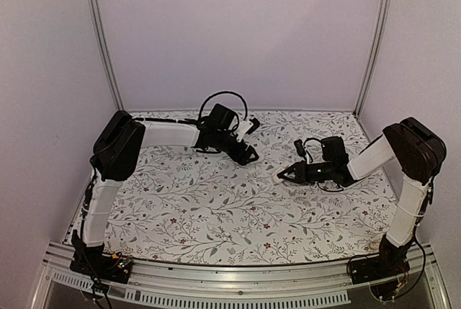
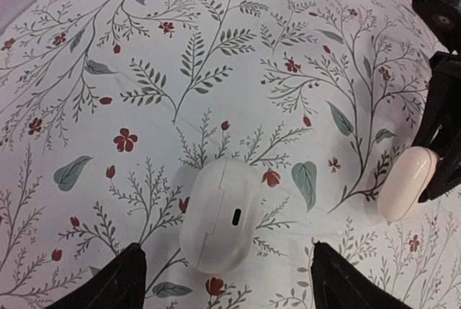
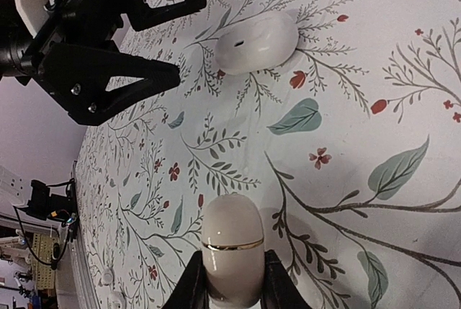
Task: Insert the wireless bluetooth earbuds into the charging case
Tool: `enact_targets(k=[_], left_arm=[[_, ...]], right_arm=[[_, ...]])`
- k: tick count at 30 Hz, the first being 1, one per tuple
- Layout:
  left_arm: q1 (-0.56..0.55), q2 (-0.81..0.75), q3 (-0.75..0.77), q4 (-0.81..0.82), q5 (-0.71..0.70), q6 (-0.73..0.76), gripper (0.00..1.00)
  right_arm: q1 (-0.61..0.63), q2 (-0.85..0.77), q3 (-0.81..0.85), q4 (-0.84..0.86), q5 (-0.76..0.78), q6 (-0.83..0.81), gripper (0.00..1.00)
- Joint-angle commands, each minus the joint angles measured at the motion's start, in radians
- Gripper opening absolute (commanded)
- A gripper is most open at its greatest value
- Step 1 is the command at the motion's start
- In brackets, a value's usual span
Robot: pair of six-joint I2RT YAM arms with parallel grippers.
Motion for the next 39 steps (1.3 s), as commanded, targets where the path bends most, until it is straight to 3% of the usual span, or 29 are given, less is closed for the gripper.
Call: enact_targets(k=[1, 11, 18, 28, 35, 39], left_arm=[[0.010, 0.081, 0.130, -0.101, 0.045, 0.048, 0.77], [0.012, 0.198, 0.279, -0.204, 0.028, 0.077, 0.73], [0.012, 0.208, 0.293, -0.220, 0.030, 0.108, 0.66], [0.010, 0.204, 0.285, -0.207, 0.065, 0.194, 0.42], [0.009, 0.123, 0.156, -0.113, 0.127, 0.218, 0.33], [0.009, 0.057, 0.044, -0.052, 0.113, 0.229, 0.26]], right_arm=[[-0.006, 0.029, 0.035, 0.021, -0.011, 0.020, 0.09], [-0.005, 0.051, 0.043, 0.004, 0.026, 0.017, 0.18], [-0.006, 0.032, 0.039, -0.033, 0.067, 0.003, 0.38], [-0.007, -0.040, 0.033, -0.112, 0.165, -0.035, 0.54], [-0.032, -0.130, -0.008, -0.107, 0.155, -0.051, 0.69], [-0.034, -0.191, -0.020, -0.103, 0.135, -0.063, 0.71]])
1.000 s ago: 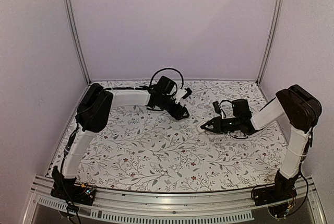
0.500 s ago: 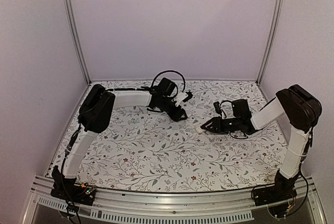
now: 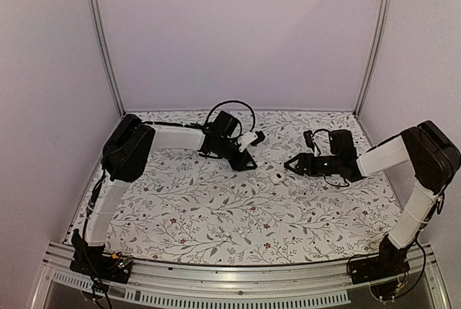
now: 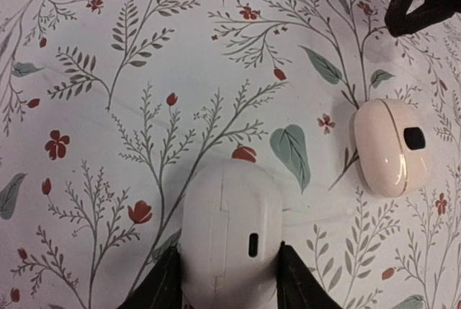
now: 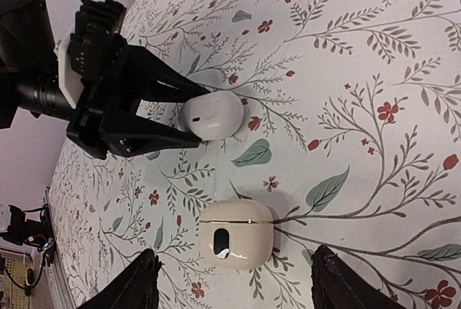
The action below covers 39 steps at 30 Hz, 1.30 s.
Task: Insert the wireless bluetooth earbuds into the charging case
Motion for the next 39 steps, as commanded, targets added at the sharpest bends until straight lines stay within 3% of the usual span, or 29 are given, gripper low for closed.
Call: enact_targets(k=[1, 8, 16, 27, 39], left_arm=[[0.009, -0.108, -0.136, 0.089, 0.008, 0.027, 0.25], [-0.009, -0.333, -0.485, 0.357, -0.035, 0.070, 0.21], [-0.093, -0.521, -0.789, 0.616, -0.124, 0.242, 0.14], [-0.230, -0.579, -0.865, 0.706, -0.281, 0.372, 0.13], [-0.297, -0.611, -0.885, 0.782, -0.378, 0.407, 0.12]], right_arm=[[-0.006, -0.079, -0.018, 0.003, -0.021, -0.026, 0.71], [-0.006, -0.113, -0.035, 0.061, -0.139, -0.036, 0.70], [0.009, -0.129, -0.054, 0.085, -0.266, -0.056, 0.66], [0.062, -0.162, -0.067, 0.048, -0.348, -0.090, 0.60], [0.135, -0.131, -0.048, 0.060, -0.359, -0.087, 0.52]])
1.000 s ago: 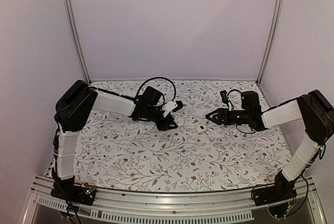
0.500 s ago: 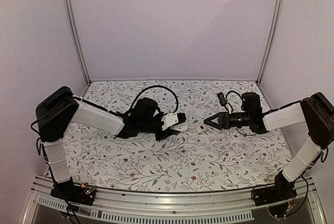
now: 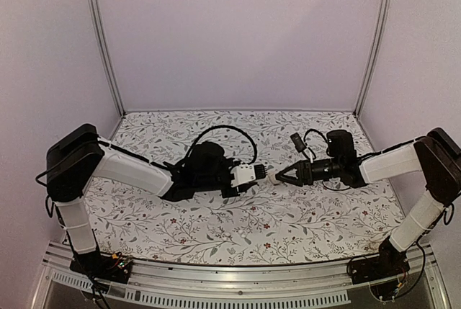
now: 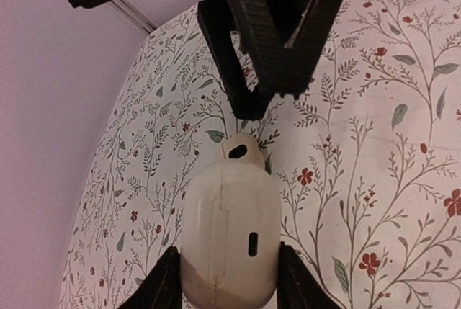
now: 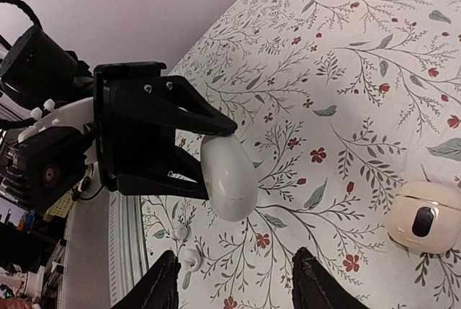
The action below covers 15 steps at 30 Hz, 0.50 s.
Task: Insert the wireless bluetooth earbuds into the charging case
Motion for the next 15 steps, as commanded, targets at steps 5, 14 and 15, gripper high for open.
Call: enact_targets(k=[5, 14, 15], left_arm=[[-0.039, -0.034, 0.011, 0.061, -0.046, 0.026, 0.12], [-0.042, -0.060, -0.012, 0.089, -0.057, -0.046, 0.12], [-0.041, -0.064, -0.018, 0.094, -0.035, -0.056, 0.13]], right_arm=[[0.051, 0.039, 0.025, 0.065, -0.027, 0.044, 0.49], [0.062, 0.023, 0.022, 0.095, -0.029, 0.061, 0.49], [0.062, 0.019, 0.025, 0.097, -0.030, 0.066, 0.49]])
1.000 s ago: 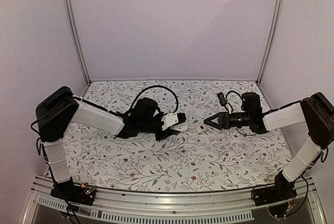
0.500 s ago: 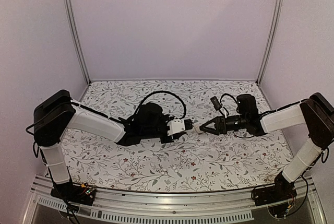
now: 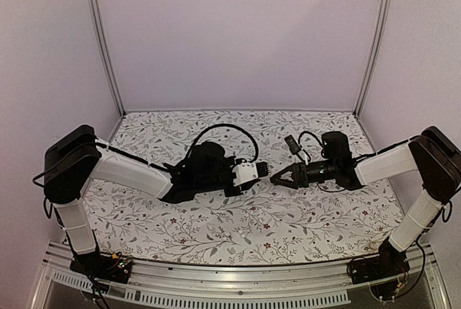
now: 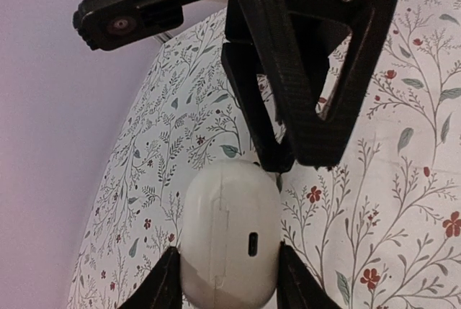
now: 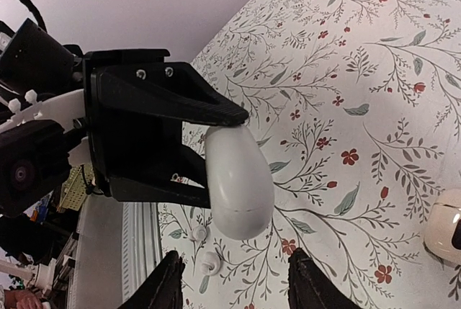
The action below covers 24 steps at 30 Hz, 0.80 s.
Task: Insert the wireless bluetooth earbuds into the charging case
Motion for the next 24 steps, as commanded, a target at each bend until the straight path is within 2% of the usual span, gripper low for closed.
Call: enact_targets(k=[1, 14, 24], left_arm=[[-0.012, -0.051, -0.020, 0.053, 0.027, -0.056, 0.13], [-0.021, -0.048, -0.016, 0.097, 0.020, -0.128, 0.13], [-0.033, -0.035, 0.006, 0.070, 0.012, -0.112, 0.13]], right_arm=[[0.007, -0.015, 0.023, 0.040, -0.008, 0.019, 0.49], [0.019, -0.006, 0.025, 0.187, -0.016, 0.140, 0.43], [0.019, 0.009, 0.040, 0.201, 0.004, 0.161, 0.31]])
